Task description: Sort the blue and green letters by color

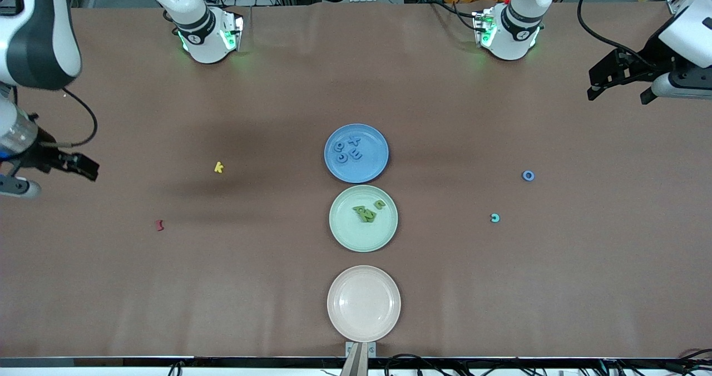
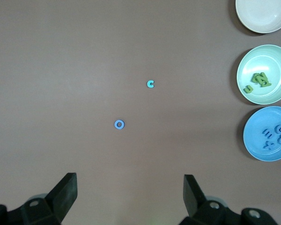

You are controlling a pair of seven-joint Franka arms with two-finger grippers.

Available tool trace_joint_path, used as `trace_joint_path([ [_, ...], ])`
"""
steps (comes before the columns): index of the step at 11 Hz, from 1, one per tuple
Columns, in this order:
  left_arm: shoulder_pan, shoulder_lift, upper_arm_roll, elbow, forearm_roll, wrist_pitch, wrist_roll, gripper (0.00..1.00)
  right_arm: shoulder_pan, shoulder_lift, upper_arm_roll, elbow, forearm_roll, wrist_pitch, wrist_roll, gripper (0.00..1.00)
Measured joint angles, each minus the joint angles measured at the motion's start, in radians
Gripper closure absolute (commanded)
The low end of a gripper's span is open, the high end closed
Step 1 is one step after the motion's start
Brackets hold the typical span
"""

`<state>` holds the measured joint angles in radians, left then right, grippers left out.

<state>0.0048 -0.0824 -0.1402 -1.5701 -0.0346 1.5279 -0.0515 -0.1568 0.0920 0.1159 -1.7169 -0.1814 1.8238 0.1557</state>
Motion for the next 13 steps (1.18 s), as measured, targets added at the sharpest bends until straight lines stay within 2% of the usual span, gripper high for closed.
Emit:
trace_joint_path([
  [2,-0.009,0.0,0.003,0.001,0.017,0.003,0.0,0.0,0.059,-0.013,-0.014,0.147,0.001,-0.215,0.001,0.0],
  [5,-0.007,0.007,0.015,0.022,0.021,0.011,0.0,0.0,0.074,-0.013,-0.049,0.293,0.112,-0.287,0.002,0.0],
  [8,-0.005,0.011,0.021,0.032,0.022,0.011,0.0,0.0,0.074,-0.013,-0.1,0.334,0.176,-0.34,0.0,0.0],
  [13,0.002,0.022,0.026,0.032,0.022,0.011,0.0,0.0,0.095,-0.009,-0.09,0.334,0.181,-0.347,0.002,0.0],
])
